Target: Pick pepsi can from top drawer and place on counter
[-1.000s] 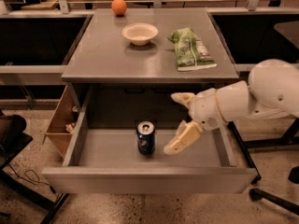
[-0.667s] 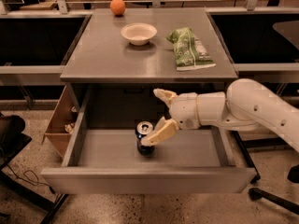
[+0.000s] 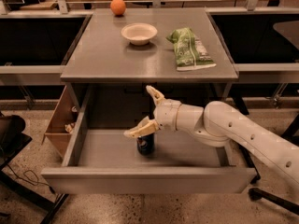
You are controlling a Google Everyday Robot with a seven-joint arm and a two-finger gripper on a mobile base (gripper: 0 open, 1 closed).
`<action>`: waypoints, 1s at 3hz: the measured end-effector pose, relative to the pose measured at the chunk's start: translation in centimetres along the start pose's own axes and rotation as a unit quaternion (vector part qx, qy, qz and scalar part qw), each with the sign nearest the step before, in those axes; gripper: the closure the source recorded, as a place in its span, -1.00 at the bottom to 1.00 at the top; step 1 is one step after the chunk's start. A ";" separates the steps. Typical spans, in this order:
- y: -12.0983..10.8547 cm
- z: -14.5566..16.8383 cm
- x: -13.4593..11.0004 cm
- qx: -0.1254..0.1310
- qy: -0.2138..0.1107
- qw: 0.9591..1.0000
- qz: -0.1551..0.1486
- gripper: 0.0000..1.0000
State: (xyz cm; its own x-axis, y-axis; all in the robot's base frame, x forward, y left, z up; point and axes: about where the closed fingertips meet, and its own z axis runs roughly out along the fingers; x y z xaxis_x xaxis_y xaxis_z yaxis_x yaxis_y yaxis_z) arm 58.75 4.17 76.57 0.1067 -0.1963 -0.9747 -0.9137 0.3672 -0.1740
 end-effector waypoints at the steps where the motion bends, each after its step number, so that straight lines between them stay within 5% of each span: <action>1: 0.3 0.0 0.0 -0.003 0.003 1.000 0.001 -1.00; 3: 4.1 -1.5 0.7 -0.053 0.063 0.997 0.014 -1.00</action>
Offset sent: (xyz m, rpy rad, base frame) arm -0.0444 0.0168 -0.0150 -0.1246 0.1355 0.0693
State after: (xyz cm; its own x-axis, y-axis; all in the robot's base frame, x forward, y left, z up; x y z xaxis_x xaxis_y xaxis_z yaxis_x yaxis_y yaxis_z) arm 54.49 4.23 75.42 0.0361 -0.3015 -0.9528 -0.9527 0.2776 -0.1240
